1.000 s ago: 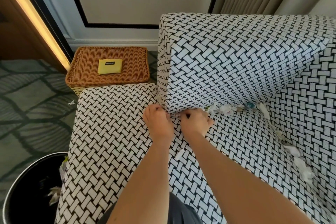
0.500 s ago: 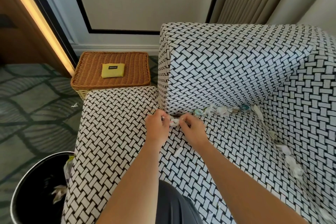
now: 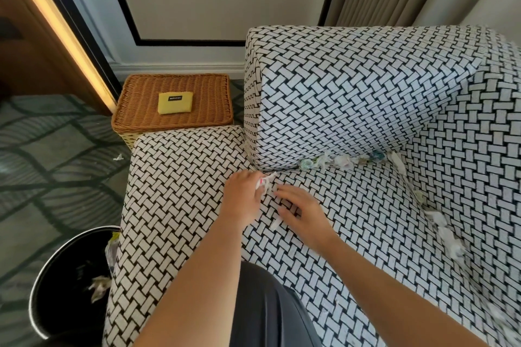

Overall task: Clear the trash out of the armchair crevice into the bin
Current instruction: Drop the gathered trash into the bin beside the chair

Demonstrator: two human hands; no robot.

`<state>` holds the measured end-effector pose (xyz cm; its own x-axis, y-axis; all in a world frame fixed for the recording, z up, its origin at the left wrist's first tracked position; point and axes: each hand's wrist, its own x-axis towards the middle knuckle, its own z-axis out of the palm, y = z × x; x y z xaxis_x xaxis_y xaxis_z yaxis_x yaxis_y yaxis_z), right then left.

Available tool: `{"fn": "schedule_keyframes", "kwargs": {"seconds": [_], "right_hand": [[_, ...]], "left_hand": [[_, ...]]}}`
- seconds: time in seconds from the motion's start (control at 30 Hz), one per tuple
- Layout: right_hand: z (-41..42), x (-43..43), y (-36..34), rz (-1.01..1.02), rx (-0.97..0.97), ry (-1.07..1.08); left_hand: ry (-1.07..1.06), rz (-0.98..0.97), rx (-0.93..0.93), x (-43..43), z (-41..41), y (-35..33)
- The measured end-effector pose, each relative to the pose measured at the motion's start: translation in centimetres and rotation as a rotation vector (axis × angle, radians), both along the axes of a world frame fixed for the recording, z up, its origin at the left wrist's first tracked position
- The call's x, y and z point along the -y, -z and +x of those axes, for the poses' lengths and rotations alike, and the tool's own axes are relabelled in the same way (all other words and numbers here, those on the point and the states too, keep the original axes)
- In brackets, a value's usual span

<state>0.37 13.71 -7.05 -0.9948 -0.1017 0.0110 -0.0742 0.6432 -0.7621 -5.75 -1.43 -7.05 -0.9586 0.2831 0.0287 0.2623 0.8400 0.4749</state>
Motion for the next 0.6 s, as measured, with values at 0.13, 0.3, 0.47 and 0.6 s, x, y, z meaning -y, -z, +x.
{"fn": "schedule_keyframes", "kwargs": {"seconds": [0.13,0.3,0.47,0.6], "right_hand": [[2.0,-0.5,1.0,0.126,-0.059,-0.066],[3.5,0.5,1.8,0.218,-0.265,-0.012],[3.6,1.1,1.9,0.275,-0.325,0.055],[3.5,1.7,1.4,0.27,-0.29,0.166]], "left_hand": [[-0.069,0.024,-0.026,0.3,0.1,-0.4],[-0.058,0.073,0.033,0.8,1.5,-1.1],[-0.212,0.289,0.111,1.6,2.7,-2.5],[-0.299,0.531,0.285,3.2,4.8,-3.6]]}}
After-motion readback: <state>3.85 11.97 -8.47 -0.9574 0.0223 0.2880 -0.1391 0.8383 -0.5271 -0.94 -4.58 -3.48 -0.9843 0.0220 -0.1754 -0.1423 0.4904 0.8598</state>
